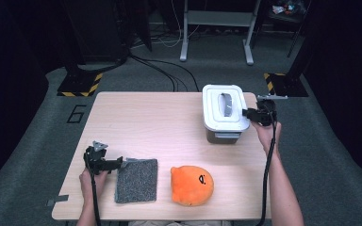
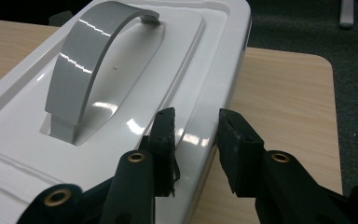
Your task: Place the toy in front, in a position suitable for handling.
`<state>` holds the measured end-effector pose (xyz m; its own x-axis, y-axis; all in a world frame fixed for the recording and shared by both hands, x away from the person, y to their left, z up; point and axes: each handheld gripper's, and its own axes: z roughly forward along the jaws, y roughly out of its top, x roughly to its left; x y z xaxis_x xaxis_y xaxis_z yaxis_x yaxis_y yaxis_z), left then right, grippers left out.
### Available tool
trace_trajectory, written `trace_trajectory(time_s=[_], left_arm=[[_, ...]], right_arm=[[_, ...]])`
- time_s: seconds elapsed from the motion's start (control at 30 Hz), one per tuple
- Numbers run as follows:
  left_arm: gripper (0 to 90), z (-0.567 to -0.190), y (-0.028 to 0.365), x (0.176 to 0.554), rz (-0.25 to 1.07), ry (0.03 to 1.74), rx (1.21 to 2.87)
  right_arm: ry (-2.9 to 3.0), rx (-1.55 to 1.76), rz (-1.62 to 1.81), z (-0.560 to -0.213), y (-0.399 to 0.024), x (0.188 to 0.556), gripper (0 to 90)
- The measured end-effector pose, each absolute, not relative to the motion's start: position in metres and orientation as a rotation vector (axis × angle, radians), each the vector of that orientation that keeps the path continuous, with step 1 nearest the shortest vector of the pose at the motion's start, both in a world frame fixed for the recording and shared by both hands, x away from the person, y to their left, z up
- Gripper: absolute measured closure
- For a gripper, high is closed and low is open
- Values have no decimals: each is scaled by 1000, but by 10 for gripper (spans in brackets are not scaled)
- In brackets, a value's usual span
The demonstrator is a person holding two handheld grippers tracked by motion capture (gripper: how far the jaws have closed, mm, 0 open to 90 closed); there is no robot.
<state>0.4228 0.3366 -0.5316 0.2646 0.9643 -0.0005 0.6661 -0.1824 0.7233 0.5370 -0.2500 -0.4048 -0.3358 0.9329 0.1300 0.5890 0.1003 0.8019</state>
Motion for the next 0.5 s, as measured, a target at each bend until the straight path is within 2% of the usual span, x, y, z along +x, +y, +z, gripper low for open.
trace_trajectory(time_s=[0.5], left_arm=[[3, -532, 337, 423, 635, 1469, 1926]], right_arm=[[1985, 1482, 1121, -405, -237, 536, 670]])
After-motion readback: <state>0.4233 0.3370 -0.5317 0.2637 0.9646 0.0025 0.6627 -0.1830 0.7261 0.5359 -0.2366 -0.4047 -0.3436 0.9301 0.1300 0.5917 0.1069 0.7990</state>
